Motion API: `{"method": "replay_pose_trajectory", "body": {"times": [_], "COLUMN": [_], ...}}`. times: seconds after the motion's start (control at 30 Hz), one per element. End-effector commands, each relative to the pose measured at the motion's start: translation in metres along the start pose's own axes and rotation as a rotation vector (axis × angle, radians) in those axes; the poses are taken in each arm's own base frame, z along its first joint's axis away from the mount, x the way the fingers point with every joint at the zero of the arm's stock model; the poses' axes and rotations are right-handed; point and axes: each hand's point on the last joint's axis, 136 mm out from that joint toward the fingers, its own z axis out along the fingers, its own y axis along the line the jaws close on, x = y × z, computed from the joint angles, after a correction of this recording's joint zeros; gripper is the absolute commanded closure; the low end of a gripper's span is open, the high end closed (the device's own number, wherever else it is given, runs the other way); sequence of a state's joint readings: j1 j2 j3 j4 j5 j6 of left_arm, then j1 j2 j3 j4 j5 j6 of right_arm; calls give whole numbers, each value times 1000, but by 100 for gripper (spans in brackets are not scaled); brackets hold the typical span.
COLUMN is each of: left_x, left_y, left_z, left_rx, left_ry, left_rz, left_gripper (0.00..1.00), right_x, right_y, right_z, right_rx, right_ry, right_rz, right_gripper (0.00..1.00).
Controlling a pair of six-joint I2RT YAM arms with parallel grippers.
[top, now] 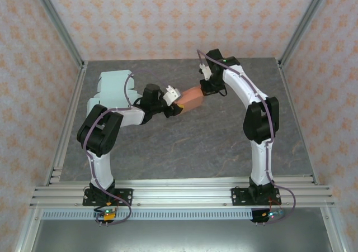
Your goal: Fold the paper box
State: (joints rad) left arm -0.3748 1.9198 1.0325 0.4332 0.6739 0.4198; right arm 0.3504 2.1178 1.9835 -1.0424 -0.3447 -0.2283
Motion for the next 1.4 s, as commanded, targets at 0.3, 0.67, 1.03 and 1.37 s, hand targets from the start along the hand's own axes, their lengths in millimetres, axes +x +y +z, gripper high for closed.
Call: {"method": "replay_pose_trajectory", "body": {"times": [0.3, 0.67, 1.03, 1.37], "left_x": [-6, -4, -4, -3], "left_y": [-4, -8, -5, -8], "left_z": [-1, 0, 2, 2], "left_rx": [80, 120, 115, 130], "left_ry": [8, 32, 39, 46], "left_rz": [-2, -2, -1, 7], "left_gripper": [50, 50, 50, 50], "right_x": [-20, -24, -10, -27], "right_y": [7, -2, 5, 6], "right_z": [-40, -22, -10, -5], "right_rx": [-44, -50, -101, -113], "right_ry": [-231, -237, -197, -266], "right_rz": [-77, -243, -245, -198], "right_gripper": [76, 70, 72, 84]}}
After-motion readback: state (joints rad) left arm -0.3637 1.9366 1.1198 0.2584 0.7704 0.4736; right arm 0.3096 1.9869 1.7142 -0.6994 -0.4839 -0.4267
